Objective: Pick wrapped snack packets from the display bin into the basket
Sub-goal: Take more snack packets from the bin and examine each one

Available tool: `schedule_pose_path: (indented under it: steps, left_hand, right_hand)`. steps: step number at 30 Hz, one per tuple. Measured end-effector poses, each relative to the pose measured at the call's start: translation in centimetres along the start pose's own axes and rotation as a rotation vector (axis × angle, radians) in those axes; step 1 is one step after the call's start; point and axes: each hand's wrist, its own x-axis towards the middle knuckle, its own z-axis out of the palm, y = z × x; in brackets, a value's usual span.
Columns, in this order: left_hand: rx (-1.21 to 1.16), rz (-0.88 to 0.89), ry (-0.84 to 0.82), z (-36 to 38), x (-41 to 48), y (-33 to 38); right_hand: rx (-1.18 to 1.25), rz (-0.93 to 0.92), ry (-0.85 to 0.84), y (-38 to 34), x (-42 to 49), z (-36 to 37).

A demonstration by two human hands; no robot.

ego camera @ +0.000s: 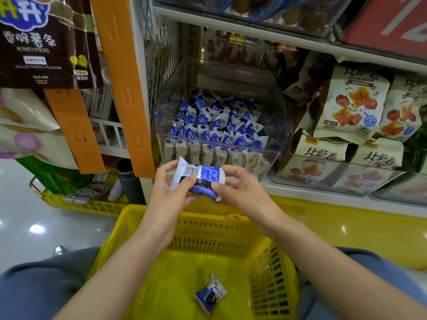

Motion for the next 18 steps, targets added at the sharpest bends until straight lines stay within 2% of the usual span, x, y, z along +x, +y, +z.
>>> schedule_pose_path:
  steps: [3,6,9,13,18]
  left_hand:
    - [0.295,0.136,-0.035,-0.5,0.1,-0.3]
    - [0.585,0.342,-0.132,-0.5,0.0,-0.5]
    - [0.639,0.372,-0.25,-0.1,-0.5,-1.0]
    - [0.651,0.362,-0.222,-0.1,-0.5,-1.3]
    - [0.583,0.314,-0.211,0.0,-0.5,-1.1]
  right_hand:
    - [0.083,-0.021,0.063,-0.6,0.1,-0.5]
    - [0.021,-0.068,0.122,-1.0,0.2,-1.0]
    - [0.028,-0.065,0.135,-0.9,0.1,-1.1]
    - [0.122,-0.06,0.072,-0.7,0.0,-1.0]
    - [0.062,-0.05,-0.027,-0.4,-0.2,-0.9]
